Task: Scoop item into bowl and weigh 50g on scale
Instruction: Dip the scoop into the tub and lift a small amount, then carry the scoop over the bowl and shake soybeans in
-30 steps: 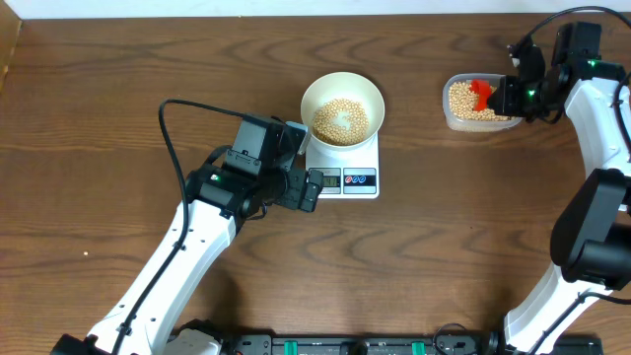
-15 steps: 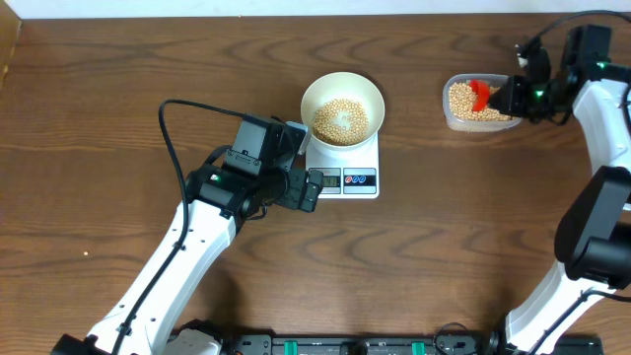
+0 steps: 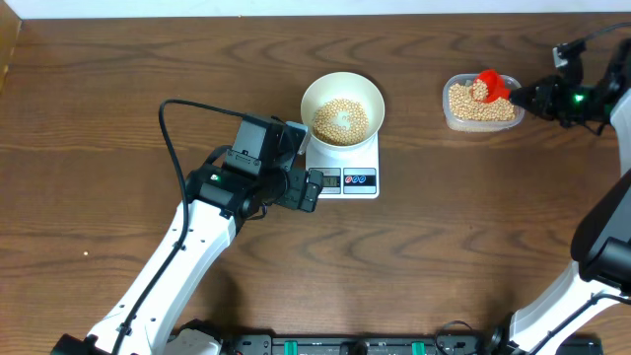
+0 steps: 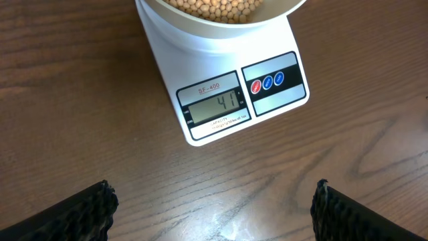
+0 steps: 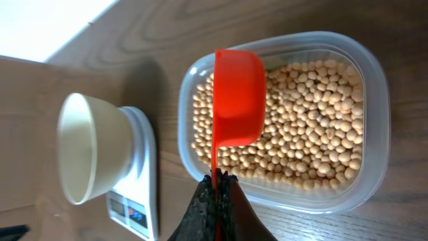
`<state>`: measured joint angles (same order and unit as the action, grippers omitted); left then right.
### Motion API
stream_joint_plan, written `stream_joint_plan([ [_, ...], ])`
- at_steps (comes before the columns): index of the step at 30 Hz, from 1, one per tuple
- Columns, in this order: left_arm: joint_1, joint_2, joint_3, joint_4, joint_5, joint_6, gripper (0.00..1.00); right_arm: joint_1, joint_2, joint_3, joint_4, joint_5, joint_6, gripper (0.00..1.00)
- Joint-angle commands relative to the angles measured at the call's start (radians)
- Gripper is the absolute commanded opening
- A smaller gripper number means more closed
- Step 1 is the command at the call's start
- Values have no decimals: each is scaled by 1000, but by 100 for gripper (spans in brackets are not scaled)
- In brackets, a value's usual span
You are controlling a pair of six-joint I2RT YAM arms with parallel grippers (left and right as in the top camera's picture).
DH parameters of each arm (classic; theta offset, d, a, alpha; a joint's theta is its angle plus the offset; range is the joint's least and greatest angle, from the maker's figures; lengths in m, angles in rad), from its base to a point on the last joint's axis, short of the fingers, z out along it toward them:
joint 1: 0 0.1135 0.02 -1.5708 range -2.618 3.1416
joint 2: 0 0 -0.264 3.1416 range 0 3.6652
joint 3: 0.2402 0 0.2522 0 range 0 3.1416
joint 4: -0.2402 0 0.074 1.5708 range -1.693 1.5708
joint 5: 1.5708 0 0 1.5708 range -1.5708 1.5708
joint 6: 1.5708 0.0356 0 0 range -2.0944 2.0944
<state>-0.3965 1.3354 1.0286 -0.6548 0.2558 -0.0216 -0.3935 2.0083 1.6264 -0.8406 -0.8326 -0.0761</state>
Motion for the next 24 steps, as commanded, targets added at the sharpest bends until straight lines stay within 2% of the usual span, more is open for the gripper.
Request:
stream_joint_plan([
  [1,-2,8,-1,-3,-10,10,95,-37,13,8,-1,-162,8,1],
  [13,-2,8,-1,-3,-11,10,95,-9,13,8,7,-312,8,1],
  [24,-2,8,-1,-3,-10,10,95,181,-6,64,27,-280,9,1],
])
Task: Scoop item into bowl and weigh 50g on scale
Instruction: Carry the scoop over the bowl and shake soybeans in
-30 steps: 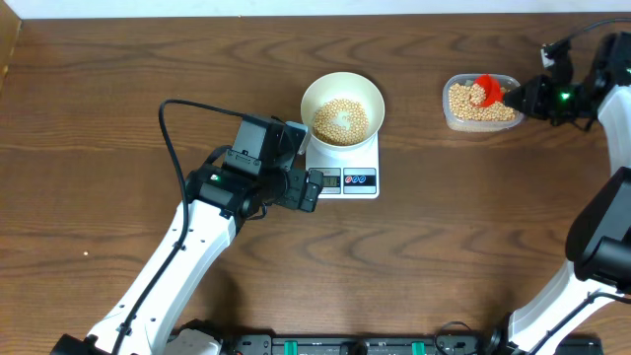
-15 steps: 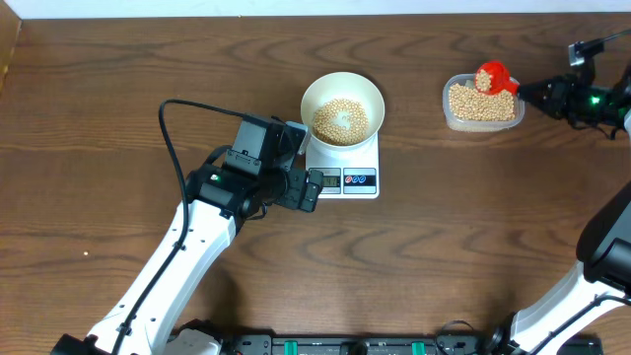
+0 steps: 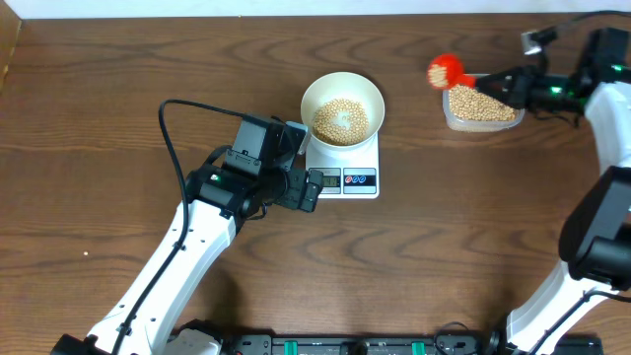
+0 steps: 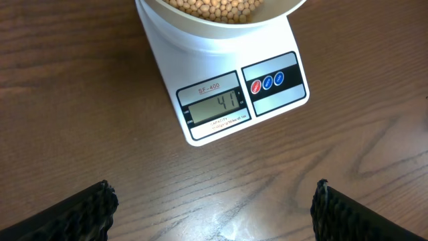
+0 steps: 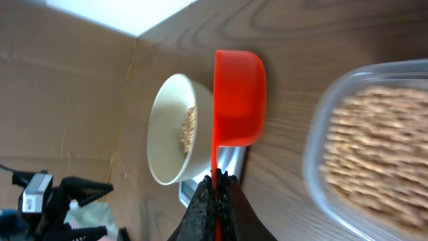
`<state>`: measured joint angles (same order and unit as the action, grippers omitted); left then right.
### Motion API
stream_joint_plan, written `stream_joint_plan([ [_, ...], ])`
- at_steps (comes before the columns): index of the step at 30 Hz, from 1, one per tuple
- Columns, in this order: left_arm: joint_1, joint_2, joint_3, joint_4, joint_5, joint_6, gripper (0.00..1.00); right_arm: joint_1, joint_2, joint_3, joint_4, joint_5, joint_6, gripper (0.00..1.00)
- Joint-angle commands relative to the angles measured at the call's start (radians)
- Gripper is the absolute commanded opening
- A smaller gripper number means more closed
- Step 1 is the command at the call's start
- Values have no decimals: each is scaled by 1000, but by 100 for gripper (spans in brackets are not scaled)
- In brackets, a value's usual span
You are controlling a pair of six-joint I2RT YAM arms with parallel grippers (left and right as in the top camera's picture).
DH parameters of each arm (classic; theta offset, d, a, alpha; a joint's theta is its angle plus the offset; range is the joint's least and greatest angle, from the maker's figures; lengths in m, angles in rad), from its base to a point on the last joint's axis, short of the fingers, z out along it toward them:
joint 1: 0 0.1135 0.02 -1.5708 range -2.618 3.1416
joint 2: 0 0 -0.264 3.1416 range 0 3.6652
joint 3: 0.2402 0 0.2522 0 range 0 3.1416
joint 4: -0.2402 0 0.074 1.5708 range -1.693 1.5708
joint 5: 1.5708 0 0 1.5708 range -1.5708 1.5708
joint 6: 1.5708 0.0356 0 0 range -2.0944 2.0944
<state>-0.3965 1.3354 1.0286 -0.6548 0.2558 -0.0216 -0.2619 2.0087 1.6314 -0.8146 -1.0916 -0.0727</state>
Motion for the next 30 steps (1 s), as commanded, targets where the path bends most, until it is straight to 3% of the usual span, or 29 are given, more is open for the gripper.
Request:
stream_joint_plan([
  [1,-2,8,-1,-3,-10,10,95,66,-6,74,2,-21,10,1],
  [16,-2,8,-1,-3,-11,10,95,305,-8,160,-67,48,-11,1],
  [30,-2,8,-1,-3,-11,10,95,440,-14,163,-143,341,-79,1],
])
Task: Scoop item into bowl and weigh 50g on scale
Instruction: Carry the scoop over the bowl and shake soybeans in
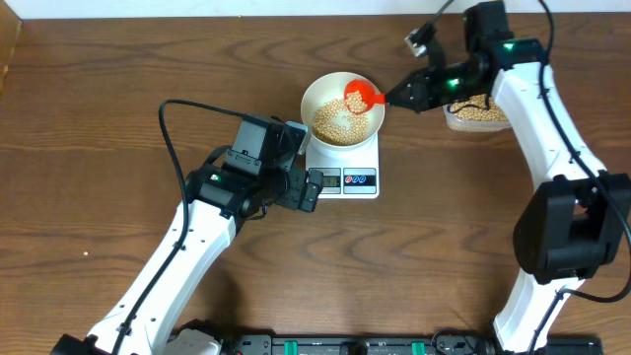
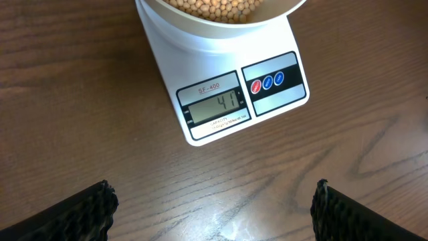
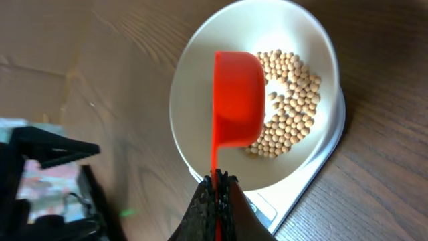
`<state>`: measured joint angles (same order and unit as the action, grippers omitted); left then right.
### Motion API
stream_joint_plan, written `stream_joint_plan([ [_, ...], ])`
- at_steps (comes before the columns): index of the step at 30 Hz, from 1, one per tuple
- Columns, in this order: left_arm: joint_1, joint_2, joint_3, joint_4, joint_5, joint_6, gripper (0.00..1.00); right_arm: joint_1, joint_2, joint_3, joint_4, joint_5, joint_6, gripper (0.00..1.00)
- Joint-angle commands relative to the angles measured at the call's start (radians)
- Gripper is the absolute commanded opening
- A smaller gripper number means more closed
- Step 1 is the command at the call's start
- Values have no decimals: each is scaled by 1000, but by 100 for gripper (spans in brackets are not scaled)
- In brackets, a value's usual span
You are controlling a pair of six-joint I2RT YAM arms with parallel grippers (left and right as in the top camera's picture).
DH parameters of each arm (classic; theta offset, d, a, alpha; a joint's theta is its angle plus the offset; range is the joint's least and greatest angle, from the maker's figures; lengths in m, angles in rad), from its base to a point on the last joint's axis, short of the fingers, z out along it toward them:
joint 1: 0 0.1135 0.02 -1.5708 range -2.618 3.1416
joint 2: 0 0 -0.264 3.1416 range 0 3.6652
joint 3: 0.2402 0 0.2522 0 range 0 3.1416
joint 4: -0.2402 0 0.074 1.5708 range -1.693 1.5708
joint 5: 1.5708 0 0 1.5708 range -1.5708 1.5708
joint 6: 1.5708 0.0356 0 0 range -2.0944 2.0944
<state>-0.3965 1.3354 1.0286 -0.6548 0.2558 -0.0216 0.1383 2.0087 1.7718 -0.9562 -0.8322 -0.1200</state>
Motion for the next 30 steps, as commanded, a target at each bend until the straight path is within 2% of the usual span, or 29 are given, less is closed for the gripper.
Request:
stream_joint_plan([
  [1,-2,8,-1,-3,-10,10,95,52,-14,22,-1,102,-35,1],
  [13,-2,8,-1,-3,-10,10,95,158,-17,70,-6,327,-56,1],
  [30,-2,8,-1,-3,-10,10,95,190,-17,85,-13,401,-87,1],
])
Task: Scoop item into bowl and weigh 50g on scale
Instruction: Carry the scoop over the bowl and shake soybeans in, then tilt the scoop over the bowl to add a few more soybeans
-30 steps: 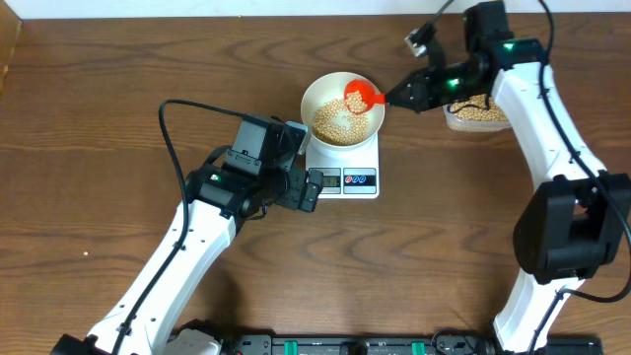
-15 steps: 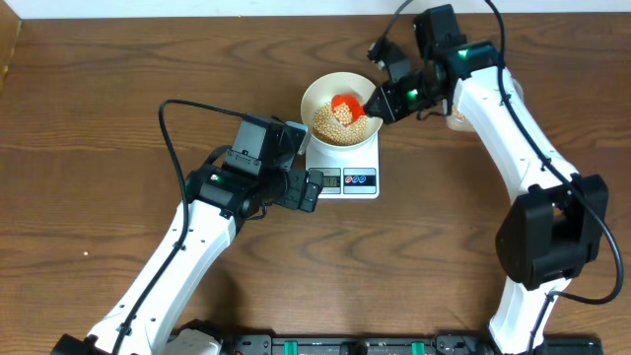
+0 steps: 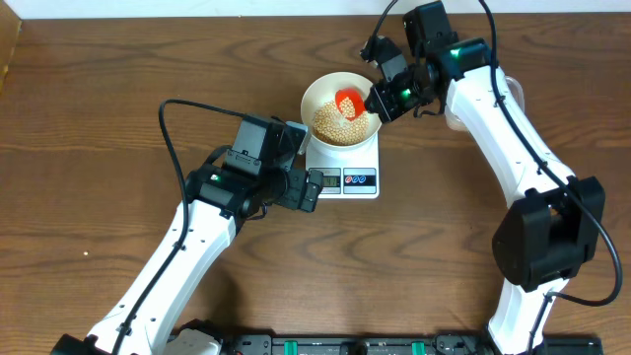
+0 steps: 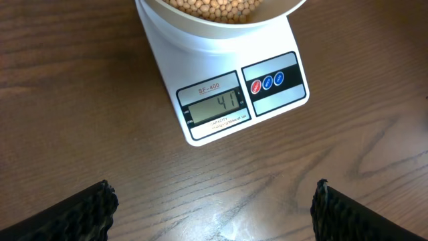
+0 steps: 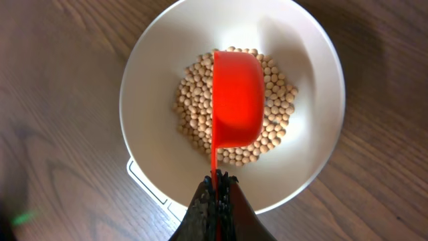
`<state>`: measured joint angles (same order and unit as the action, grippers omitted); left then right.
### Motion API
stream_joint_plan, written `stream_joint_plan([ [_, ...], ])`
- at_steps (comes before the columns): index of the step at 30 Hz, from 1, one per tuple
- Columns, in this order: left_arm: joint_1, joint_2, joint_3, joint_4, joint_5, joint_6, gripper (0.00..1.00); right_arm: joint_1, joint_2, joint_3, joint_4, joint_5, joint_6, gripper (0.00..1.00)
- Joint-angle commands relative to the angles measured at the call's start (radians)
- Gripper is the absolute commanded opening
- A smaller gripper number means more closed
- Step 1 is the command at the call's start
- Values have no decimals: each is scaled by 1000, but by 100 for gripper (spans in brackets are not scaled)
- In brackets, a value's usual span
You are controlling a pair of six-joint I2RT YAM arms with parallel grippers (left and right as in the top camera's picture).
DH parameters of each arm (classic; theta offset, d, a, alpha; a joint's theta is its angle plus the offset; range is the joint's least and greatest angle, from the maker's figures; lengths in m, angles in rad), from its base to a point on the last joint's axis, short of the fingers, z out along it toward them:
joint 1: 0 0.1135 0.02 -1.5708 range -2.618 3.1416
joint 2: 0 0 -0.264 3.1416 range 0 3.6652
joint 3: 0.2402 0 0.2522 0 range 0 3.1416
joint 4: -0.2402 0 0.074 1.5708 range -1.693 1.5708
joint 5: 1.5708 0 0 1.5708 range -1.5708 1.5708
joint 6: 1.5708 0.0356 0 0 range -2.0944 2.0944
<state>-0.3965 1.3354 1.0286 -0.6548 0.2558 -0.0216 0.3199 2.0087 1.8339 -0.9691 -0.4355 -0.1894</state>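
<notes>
A cream bowl (image 3: 341, 106) of soybeans stands on the white scale (image 3: 345, 170). Its display (image 4: 212, 102) reads 41 in the left wrist view. My right gripper (image 5: 215, 179) is shut on the handle of a red scoop (image 5: 236, 97), which hangs over the beans in the middle of the bowl (image 5: 321, 80). In the overhead view the scoop (image 3: 348, 101) sits above the bowl's centre. My left gripper (image 4: 212, 209) is open over bare wood in front of the scale, holding nothing.
The clear tub of soybeans (image 3: 515, 99) at the back right is mostly hidden behind my right arm. The left arm and its cable lie across the table's left half. Brown wood table all round.
My right gripper has carried the scoop from the bowl's right side to over its centre. The left gripper and the 41 reading are unchanged.
The scoop was down in the tub of beans at the back right. Then it was held in the air left of the tub. Then it reached the bowl's right side, and now hangs over its centre. The scale showed 41 throughout.
</notes>
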Motion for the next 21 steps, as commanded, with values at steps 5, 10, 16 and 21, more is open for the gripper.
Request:
stream_joint_plan([
  [5,-2,8,-1,-3,-10,10,95,-5,-17,24,1,-72,-12,1],
  [10,-2,8,-1,-3,-10,10,95,-42,-17,24,1,-153,2,1],
  [16,-2,8,-1,-3,-10,10,95,-88,-17,25,8,-225,2,1],
  [21,-2,8,-1,-3,-10,10,95,-103,-17,25,12,-249,2,1],
])
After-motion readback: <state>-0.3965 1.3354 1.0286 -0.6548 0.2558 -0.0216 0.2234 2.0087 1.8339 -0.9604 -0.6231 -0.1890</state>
